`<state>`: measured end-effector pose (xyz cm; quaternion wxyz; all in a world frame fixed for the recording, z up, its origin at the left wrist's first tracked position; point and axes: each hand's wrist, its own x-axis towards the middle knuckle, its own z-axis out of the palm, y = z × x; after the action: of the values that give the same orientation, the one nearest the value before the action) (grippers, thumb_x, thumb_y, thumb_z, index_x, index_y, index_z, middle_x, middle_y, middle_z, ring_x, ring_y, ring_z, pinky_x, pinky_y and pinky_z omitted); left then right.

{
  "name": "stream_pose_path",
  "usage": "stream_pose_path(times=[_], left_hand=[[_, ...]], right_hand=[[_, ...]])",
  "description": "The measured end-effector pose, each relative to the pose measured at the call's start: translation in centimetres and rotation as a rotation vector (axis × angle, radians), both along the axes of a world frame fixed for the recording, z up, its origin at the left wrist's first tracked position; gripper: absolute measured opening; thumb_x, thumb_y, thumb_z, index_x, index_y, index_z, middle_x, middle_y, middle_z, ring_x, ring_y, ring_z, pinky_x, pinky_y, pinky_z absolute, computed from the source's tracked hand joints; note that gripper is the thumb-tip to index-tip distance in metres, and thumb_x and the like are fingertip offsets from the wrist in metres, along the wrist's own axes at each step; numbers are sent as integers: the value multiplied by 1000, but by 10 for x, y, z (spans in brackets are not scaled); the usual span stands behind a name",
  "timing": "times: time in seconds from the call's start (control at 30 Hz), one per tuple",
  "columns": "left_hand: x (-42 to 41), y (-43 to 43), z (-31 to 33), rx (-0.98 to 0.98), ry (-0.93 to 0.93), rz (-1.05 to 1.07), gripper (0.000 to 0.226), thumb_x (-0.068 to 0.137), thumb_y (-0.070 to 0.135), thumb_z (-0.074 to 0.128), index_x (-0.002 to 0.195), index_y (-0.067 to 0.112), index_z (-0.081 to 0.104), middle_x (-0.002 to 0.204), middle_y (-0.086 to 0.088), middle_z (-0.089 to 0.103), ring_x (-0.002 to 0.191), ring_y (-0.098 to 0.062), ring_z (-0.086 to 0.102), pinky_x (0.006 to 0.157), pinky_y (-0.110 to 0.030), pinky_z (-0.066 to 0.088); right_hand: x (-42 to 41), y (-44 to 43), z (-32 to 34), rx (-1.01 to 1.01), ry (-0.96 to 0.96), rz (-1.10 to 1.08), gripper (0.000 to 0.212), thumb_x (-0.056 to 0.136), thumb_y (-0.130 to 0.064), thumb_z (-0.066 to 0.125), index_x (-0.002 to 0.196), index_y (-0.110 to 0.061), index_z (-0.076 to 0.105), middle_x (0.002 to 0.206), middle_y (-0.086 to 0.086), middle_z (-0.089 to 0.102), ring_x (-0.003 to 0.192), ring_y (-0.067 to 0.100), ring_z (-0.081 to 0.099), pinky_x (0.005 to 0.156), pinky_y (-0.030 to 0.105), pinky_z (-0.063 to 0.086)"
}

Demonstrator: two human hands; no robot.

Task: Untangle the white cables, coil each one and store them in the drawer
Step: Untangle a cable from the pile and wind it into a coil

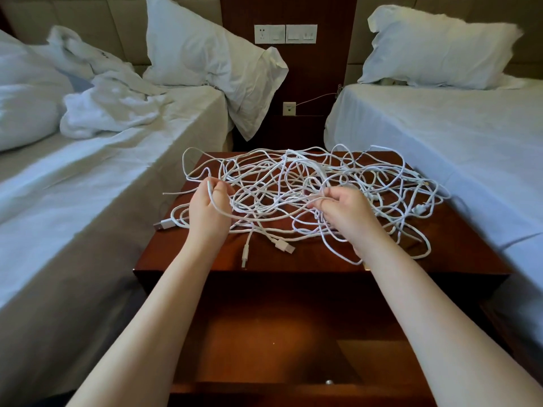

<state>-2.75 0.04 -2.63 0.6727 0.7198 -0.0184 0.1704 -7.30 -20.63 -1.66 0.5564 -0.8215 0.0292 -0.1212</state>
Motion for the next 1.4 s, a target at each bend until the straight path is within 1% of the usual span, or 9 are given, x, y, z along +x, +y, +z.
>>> stream_pose_path(times=[0.13,0.37,0.47,0.63,0.77,0.93,1.03,1.2,1.4], left_hand=[[0,7,2,56,7,198,29,97,14,36,77,1,52,67,-2,43,63,-15,39,65,-33,32],[0,25,7,355,-94,494,14,94,6,39,95,1,52,85,-7,50,80,-23,41,65,-26,21],[1,27,7,386,-67,443,14,92,5,40,99,1,52,93,-8,50,88,-21,41,70,-24,24],[-10,8,9,495,-75,329,11,92,6,38,83,6,43,84,-8,48,81,-23,39,66,-28,21],[-15,4,14,475,-44,293,10,95,11,38,89,8,44,80,-5,49,79,-23,43,68,-31,27],[-20,-3,23,402,-112,190,10,93,6,40,87,7,47,63,3,44,57,-8,38,49,-17,32],[-21,-6,24,352,-106,126,10,91,6,43,84,11,49,57,4,42,51,-8,35,44,-14,29],[-23,0,22,552,-126,117,7,94,8,43,90,12,46,65,4,46,56,-7,38,48,-13,32],[-22,-3,17,602,-116,77,4,92,10,47,92,14,46,64,1,50,54,-10,39,47,-13,34]], right_hand=[[-1,-3,6,390,14,104,17,93,-1,52,86,-4,67,42,-3,36,35,6,24,39,17,16],[2,-8,4,468,-144,-154,24,95,-5,48,84,-9,69,50,-3,41,44,7,30,41,18,22],[4,-11,2,209,-107,-239,14,93,-7,53,97,-7,66,65,-4,54,48,5,42,44,19,36],[-6,16,-2,-515,-389,-231,58,79,-12,64,133,-10,42,115,5,53,96,18,55,81,24,43],[-18,36,5,-721,-814,-109,41,77,-29,64,111,-7,61,107,8,56,100,25,52,86,35,38],[-10,60,-20,-909,-573,103,50,86,-54,51,109,-12,66,91,1,56,83,21,54,69,32,41],[-3,54,-26,-741,-507,150,25,95,-27,56,80,-9,66,70,-2,53,60,18,52,61,29,33],[-11,27,-3,-233,-201,307,3,88,-20,62,87,-17,62,59,-6,44,54,8,40,58,21,36],[-15,31,11,29,-243,290,52,101,-37,42,58,-6,41,52,-3,35,50,8,35,78,11,42]])
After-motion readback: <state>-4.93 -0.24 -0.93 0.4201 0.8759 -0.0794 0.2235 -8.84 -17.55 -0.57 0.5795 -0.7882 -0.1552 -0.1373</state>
